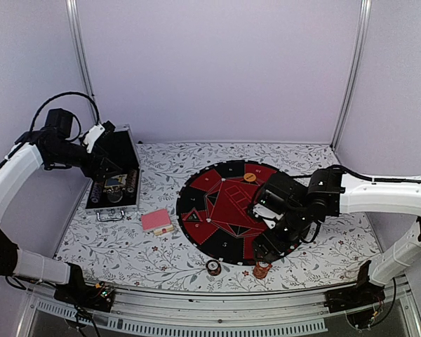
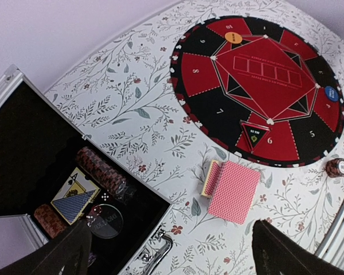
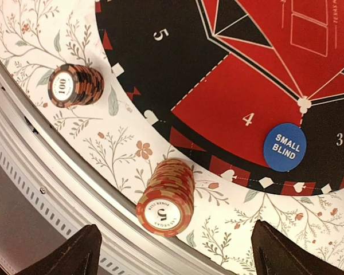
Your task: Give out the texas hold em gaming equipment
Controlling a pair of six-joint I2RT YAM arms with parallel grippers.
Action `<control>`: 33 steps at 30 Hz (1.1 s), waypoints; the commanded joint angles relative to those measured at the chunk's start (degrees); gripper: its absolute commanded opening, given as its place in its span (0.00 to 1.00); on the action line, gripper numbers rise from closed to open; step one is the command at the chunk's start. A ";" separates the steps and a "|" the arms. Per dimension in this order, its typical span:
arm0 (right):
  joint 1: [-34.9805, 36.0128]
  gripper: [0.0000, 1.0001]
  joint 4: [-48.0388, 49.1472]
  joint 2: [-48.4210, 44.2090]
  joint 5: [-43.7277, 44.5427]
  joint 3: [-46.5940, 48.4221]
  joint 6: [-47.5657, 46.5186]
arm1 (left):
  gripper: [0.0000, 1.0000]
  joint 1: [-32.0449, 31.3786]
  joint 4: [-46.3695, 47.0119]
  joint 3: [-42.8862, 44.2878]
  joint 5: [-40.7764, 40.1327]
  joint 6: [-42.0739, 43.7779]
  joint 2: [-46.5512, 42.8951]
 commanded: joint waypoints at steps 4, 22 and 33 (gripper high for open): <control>1.67 0.91 3.11 3.38 -2.43 -2.38 -0.11 | 1.00 -0.77 -1.31 -0.37 -0.68 0.12 -0.26; 2.24 0.82 7.48 7.36 -3.32 -5.60 -0.31 | 1.00 -0.94 -1.52 -0.02 -0.96 0.70 -0.51; 2.32 0.65 8.22 7.72 -2.58 -5.82 -0.05 | 1.00 -0.94 -1.55 0.07 -1.67 1.09 -0.78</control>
